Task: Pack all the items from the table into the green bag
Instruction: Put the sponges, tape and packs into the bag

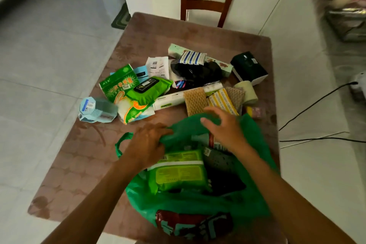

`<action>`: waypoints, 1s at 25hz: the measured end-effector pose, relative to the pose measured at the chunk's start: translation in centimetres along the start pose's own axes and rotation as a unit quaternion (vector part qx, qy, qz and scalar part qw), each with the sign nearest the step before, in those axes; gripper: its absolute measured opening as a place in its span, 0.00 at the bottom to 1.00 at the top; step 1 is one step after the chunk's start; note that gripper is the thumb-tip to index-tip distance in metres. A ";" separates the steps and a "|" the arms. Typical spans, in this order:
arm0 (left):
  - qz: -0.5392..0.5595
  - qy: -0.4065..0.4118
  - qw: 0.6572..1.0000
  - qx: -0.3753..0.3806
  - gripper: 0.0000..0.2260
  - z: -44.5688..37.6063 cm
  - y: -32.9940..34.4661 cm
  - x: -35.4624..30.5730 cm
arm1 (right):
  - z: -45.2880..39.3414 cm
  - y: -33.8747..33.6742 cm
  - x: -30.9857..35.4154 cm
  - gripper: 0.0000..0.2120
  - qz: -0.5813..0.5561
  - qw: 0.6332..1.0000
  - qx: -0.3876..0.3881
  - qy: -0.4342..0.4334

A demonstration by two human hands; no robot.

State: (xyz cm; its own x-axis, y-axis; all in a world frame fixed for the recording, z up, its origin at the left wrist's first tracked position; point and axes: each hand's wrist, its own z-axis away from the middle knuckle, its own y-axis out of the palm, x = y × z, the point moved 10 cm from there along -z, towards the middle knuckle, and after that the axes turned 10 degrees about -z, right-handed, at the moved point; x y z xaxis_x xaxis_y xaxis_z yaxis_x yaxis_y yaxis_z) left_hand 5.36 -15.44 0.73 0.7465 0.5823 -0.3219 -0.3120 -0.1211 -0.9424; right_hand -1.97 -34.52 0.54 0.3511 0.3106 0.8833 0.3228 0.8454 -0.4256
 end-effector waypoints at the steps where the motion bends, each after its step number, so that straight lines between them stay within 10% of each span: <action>1: -0.019 0.001 1.000 -0.003 0.21 -0.2 0.0 -0.5 | -1.8 -3.9 -1.5 0.20 0.050 0.992 -0.115 0.030; 4: -0.031 0.011 0.999 0.011 0.18 -0.7 0.7 -2.3 | -5.3 -6.8 -8.6 0.30 0.211 0.948 -0.139 0.194; 7: -0.018 0.000 1.000 0.009 0.19 -1.2 0.8 -1.9 | -8.0 -5.3 -11.6 0.20 0.238 0.942 -0.116 0.208; 13: 0.108 -0.068 0.990 -0.059 0.20 -2.8 -1.2 1.4 | 0.3 -6.6 3.8 0.07 -0.015 0.968 -0.135 -0.212; 17: 0.222 -0.088 0.971 -0.025 0.21 -3.4 -1.1 2.2 | 5.5 2.1 4.0 0.11 0.269 0.904 0.033 -0.330; 20: 0.190 -0.061 0.980 -0.021 0.20 -2.9 -1.5 1.1 | 3.2 9.2 1.8 0.16 0.364 0.881 0.152 -0.260; 23: 0.189 -0.081 0.978 -0.024 0.20 -2.3 -1.2 1.5 | 1.5 9.5 1.5 0.23 0.218 0.933 0.264 -0.115; 25: 0.206 -0.106 0.972 -0.030 0.19 -2.1 -0.7 2.3 | -1.4 5.0 3.4 0.19 0.088 0.982 0.143 -0.088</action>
State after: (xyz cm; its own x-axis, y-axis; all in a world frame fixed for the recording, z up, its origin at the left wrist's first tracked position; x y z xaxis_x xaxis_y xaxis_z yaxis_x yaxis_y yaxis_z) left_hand 8.53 -15.69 0.47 0.4252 0.6266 -0.6531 -0.5190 -0.4224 -0.7431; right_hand 2.09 -29.85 1.18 0.2148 0.5122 0.8316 0.0022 0.8512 -0.5249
